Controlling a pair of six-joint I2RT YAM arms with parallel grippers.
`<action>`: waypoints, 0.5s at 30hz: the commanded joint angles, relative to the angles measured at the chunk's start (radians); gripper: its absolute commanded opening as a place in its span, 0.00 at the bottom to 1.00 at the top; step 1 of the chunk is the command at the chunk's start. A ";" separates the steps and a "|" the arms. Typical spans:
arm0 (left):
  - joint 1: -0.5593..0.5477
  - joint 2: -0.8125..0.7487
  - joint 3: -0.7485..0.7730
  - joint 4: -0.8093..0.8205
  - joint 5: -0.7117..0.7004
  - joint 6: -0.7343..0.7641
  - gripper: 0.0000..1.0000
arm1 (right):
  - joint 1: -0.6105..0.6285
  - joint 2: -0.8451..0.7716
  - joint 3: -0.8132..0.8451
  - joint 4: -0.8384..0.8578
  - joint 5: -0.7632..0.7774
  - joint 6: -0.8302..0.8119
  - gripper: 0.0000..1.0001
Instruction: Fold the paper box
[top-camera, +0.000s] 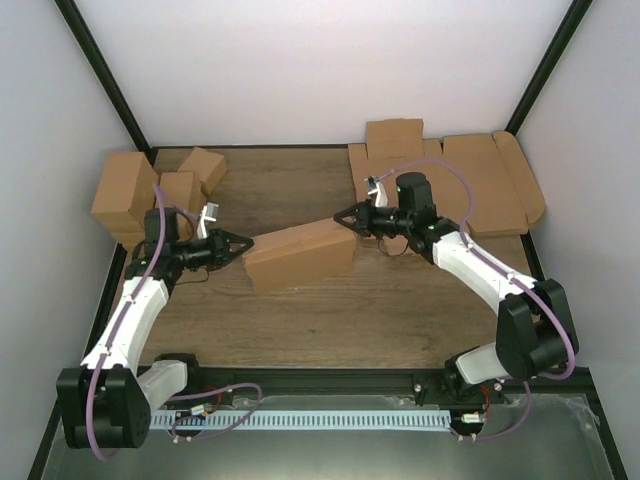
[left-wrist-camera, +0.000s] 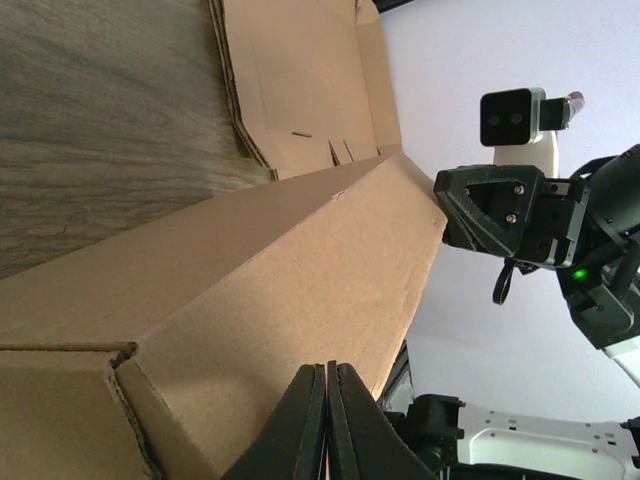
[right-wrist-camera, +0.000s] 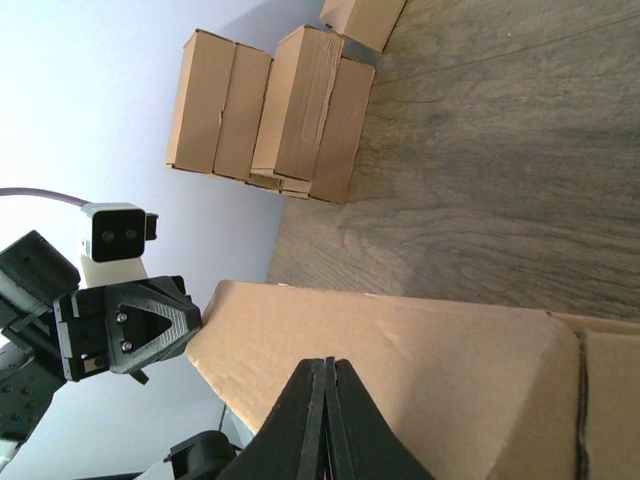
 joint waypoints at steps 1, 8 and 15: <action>-0.003 0.020 -0.045 -0.036 -0.018 0.034 0.04 | -0.017 0.021 -0.074 0.046 -0.038 0.003 0.01; -0.004 0.029 -0.054 -0.042 -0.021 0.045 0.04 | -0.019 0.010 -0.099 0.051 -0.038 0.012 0.01; -0.003 0.034 -0.051 -0.043 -0.028 0.048 0.04 | -0.020 -0.004 -0.026 0.002 -0.051 -0.006 0.01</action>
